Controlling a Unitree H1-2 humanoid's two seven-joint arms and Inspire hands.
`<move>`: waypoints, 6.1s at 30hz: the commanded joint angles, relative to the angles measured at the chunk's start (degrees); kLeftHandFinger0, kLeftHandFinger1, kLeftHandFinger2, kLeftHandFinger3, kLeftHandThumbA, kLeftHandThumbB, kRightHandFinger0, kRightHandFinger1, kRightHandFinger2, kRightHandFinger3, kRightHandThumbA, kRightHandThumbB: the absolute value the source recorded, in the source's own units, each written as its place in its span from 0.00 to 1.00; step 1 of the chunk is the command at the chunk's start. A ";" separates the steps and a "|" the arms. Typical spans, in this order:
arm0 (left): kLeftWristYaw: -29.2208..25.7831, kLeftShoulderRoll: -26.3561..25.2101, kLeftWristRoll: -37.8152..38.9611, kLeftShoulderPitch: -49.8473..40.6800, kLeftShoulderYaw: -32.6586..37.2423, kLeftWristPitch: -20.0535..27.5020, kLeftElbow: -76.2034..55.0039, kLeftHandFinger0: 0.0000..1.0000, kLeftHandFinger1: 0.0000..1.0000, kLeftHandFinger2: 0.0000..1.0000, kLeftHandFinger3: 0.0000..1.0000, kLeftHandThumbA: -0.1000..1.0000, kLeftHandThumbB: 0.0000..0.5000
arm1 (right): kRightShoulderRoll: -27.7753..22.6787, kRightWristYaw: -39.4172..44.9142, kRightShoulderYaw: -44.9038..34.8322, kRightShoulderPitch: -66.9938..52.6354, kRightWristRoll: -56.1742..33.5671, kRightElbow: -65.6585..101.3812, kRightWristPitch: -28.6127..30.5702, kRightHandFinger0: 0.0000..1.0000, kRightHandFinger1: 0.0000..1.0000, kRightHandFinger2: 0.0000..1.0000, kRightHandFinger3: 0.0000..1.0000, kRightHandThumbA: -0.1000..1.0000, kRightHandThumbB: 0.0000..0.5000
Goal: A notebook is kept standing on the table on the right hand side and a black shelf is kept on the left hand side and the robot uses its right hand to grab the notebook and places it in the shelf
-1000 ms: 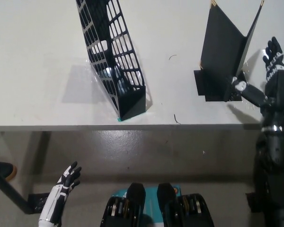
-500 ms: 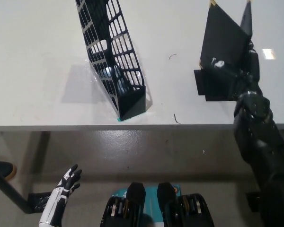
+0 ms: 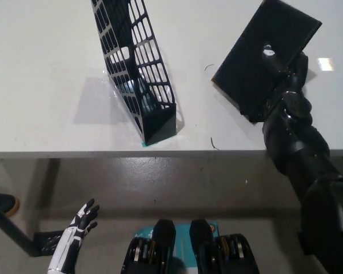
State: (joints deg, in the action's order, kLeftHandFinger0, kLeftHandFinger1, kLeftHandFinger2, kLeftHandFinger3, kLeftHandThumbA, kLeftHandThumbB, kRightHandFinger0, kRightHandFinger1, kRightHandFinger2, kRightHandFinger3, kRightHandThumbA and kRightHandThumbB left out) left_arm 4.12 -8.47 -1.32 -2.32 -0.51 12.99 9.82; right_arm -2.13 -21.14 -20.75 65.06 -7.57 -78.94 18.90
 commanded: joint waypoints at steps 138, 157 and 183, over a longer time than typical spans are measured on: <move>1.70 -1.64 -1.82 0.34 1.12 -0.07 -1.65 1.00 1.00 1.00 1.00 1.00 0.31 | 15.16 -17.46 32.09 14.21 29.64 6.46 7.86 1.00 1.00 1.00 1.00 1.00 0.67; 1.76 -1.87 -1.27 0.74 0.67 0.57 -1.48 1.00 1.00 1.00 1.00 1.00 0.31 | -3.02 4.54 27.97 0.24 24.88 80.18 -12.44 1.00 1.00 1.00 1.00 1.00 0.75; 1.31 -1.58 -2.09 1.62 0.84 -0.12 -1.27 1.00 1.00 1.00 1.00 1.00 0.32 | -4.81 -3.26 36.36 -66.34 21.88 89.88 8.03 1.00 1.00 1.00 1.00 1.00 0.65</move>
State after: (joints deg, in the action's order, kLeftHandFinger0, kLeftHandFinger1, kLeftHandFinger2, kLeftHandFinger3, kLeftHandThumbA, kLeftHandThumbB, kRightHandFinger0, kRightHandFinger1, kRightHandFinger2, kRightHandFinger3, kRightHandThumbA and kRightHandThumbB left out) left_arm 5.07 -9.14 -3.04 -1.83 0.10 12.35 10.30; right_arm -5.93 -26.97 14.45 2.74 19.14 7.71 19.38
